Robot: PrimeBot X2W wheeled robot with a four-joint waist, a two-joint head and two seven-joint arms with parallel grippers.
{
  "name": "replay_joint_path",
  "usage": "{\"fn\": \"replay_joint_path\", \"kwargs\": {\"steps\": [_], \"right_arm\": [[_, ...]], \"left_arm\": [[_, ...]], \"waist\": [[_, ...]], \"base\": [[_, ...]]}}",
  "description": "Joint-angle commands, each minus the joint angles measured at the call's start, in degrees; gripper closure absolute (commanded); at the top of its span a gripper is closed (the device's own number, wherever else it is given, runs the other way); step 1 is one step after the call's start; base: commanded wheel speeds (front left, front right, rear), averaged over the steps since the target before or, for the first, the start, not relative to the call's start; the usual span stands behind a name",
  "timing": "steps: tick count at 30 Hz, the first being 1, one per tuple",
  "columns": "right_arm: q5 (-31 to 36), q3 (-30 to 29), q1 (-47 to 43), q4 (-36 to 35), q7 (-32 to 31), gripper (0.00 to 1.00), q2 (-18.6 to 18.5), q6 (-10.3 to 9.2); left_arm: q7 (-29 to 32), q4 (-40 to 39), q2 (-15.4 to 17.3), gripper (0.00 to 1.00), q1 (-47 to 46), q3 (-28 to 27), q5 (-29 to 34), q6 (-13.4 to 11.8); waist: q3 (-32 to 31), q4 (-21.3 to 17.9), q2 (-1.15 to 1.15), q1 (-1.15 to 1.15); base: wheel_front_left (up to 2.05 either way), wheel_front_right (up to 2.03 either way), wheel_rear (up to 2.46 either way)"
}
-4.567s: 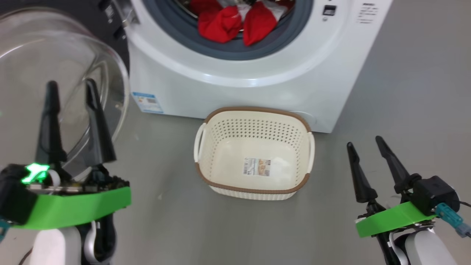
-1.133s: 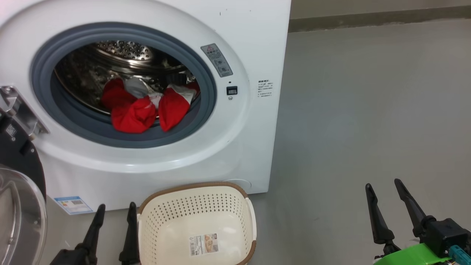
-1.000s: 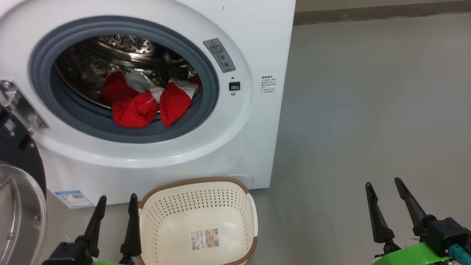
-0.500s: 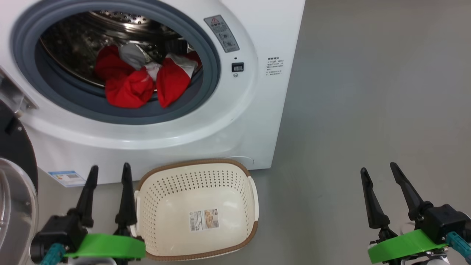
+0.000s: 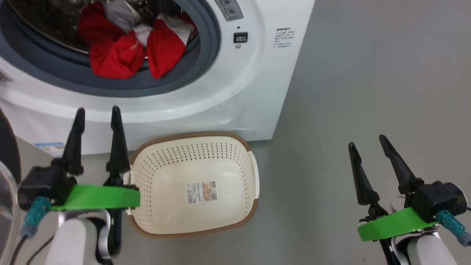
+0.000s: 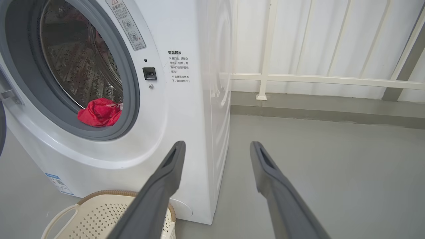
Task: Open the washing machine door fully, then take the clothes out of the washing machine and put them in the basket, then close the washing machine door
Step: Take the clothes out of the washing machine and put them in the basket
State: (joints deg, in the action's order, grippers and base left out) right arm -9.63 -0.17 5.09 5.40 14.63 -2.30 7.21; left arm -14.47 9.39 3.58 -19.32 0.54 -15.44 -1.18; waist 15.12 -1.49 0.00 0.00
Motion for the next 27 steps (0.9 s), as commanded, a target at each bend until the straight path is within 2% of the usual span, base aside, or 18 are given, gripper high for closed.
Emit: {"fn": "replay_joint_path", "kwargs": {"steps": [1, 14, 27], "right_arm": [[0.7, 1.5, 1.8, -1.6, 0.4, 0.00, -0.6, 0.28], [1.1, 3.2, 6.5, -2.4, 0.4, 0.00, -0.6, 0.28], [-0.1, 6.1, 10.3, -1.7, 0.4, 0.00, -0.6, 0.28]], "left_arm": [[-0.5, -1.1, 0.8, 0.00, -2.5, -2.0, 0.1, 0.6], [-0.5, 5.0, 1.7, 0.00, -17.9, -3.3, -0.4, 1.4], [-0.4, 18.6, 4.3, 0.00, -32.6, -3.3, 2.5, -1.1]], "waist": [[2.6, 0.4, 0.00, 0.00], [11.1, -0.1, 0.00, 0.00], [15.4, -2.2, 0.00, 0.00]], "base": [[0.00, 0.00, 0.00], [0.00, 0.00, 0.00], [0.00, 0.00, 0.00]]}}
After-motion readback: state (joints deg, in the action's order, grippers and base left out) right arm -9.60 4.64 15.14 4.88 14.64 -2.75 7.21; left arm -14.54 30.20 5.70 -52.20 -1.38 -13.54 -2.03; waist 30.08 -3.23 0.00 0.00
